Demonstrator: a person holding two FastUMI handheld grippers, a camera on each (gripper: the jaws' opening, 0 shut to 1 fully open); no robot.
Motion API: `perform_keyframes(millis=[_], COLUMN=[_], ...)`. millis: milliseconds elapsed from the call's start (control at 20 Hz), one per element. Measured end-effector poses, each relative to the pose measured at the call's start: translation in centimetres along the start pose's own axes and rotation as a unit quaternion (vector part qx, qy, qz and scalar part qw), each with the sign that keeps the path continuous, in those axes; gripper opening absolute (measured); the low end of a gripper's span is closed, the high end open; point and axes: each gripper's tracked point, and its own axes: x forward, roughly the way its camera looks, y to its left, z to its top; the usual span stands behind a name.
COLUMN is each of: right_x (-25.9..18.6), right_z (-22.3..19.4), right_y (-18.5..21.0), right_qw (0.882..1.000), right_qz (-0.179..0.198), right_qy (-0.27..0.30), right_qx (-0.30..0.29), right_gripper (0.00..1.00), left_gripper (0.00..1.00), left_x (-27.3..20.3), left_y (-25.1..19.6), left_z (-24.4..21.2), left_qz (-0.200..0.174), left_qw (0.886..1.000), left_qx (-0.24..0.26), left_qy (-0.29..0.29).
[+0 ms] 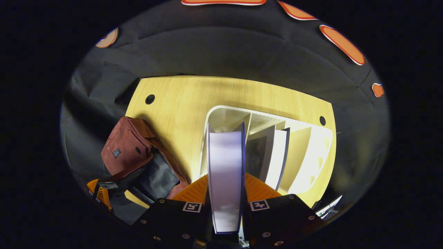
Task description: Open the schoolbag, grab two books from the bookshelf and put them into the schoolbag.
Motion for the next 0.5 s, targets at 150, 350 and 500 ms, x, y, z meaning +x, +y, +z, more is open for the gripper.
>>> perform_keyframes(millis=[150, 350, 500], right_x=[-2.2, -5.7, -8.1], right_z=[-0.4, -1.0, -1.5], right_y=[-0.3, -0.1, 0.2], right_qw=[1.0, 0.999, 0.998], right_qz=[0.008, 0.023, 0.036], right_qy=[-0.012, -0.033, -0.044], right_qx=[0.002, 0.001, 0.003], right_gripper=[0.35, 0.35, 0.35], left_gripper=[0.05, 0.05, 0.05], left_x=[-0.2, -0.4, -0.4], left_y=[0.0, 0.1, 0.2], left_z=[-0.1, 0.1, 0.2], left_qz=[-0.001, -0.004, -0.006], left_qw=[1.0, 1.0, 1.0], left_qx=[0.002, 0.001, -0.001], left_qy=[-0.001, -0.005, -0.007])
